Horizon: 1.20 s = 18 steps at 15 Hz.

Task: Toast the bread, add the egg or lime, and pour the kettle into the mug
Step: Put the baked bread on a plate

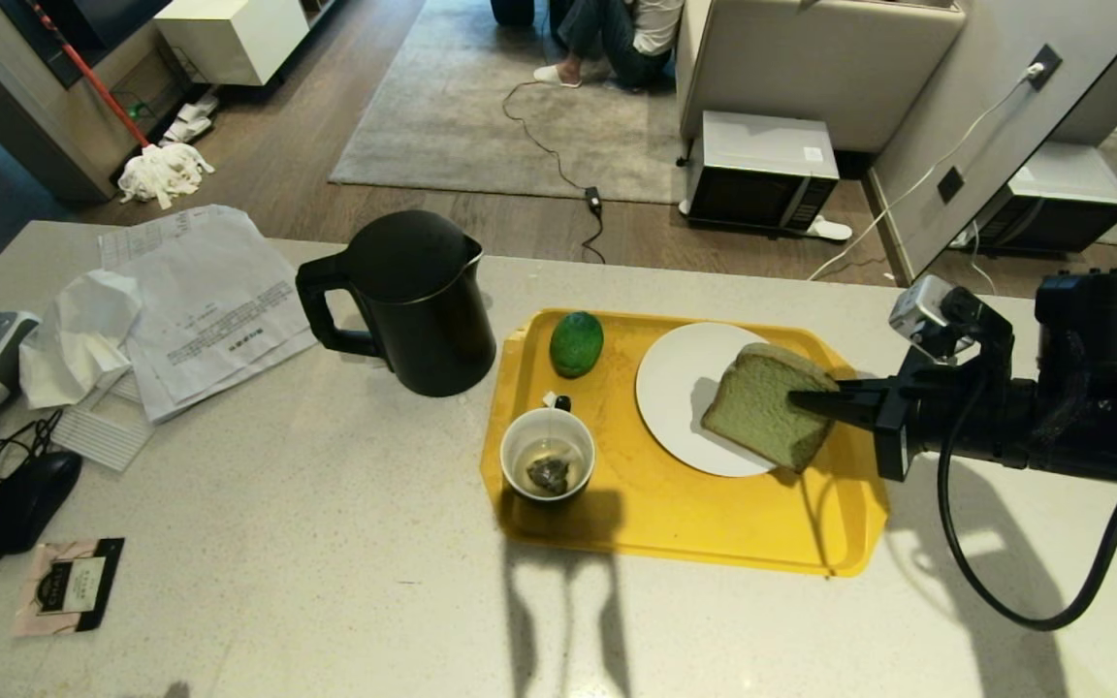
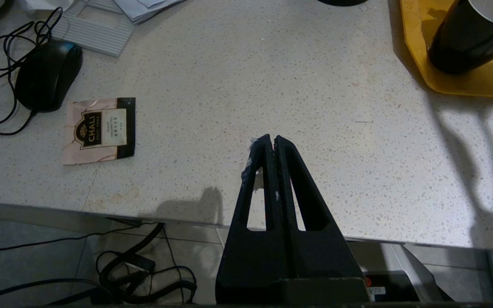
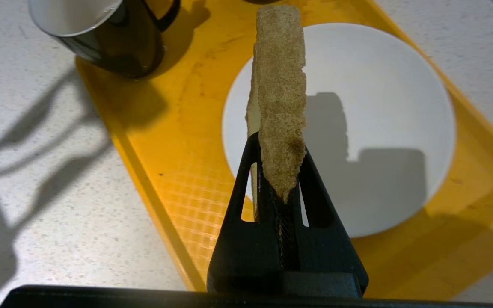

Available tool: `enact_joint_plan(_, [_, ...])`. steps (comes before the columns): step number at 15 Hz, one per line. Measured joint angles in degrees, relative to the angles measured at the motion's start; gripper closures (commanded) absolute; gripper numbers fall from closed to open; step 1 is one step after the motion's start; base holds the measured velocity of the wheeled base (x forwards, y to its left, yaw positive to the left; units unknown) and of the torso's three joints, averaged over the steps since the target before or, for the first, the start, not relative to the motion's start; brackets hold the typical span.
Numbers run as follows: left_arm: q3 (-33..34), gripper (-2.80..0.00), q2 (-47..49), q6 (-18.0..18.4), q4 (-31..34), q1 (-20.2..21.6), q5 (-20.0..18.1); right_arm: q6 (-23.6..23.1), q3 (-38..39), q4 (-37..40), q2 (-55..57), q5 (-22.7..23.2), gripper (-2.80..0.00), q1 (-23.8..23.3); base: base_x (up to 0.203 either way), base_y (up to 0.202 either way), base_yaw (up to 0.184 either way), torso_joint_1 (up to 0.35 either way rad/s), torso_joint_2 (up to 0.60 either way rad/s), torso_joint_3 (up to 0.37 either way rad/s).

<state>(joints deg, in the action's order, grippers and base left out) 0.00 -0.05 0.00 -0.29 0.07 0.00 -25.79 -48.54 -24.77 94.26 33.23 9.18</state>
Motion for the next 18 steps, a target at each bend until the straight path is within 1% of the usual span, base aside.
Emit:
enact_joint_plan(3, [0.0, 0.00, 0.0, 0.0, 0.0, 0.0, 0.0, 1.5, 0.2, -0.1, 1.3, 0.2, 0.00, 2.1, 0.000, 0.000, 0.000, 0.000, 0.00, 0.000])
enact_joint_plan(6, [0.0, 0.00, 0.0, 0.0, 0.0, 0.0, 0.0, 1.6, -0.5, -0.9, 3.9, 0.3, 0.00, 2.8, 0.000, 0.000, 0.000, 0.000, 0.00, 0.000])
enact_joint_plan(10, [0.0, 0.00, 0.0, 0.0, 0.0, 0.0, 0.0, 1.4, -3.4, -7.1, 8.9, 0.1, 0.00, 2.8, 0.000, 0.000, 0.000, 0.000, 0.00, 0.000])
enact_joint_plan(14, [0.0, 0.00, 0.0, 0.0, 0.0, 0.0, 0.0, -0.1, -5.4, -7.5, 12.2, -0.6, 0.00, 2.3, 0.000, 0.000, 0.000, 0.000, 0.00, 0.000])
enact_joint_plan(18, [0.0, 0.00, 0.0, 0.0, 0.0, 0.0, 0.0, -0.5, -6.8, -7.5, 14.3, -2.4, 0.00, 1.5, 0.000, 0.000, 0.000, 0.000, 0.00, 0.000])
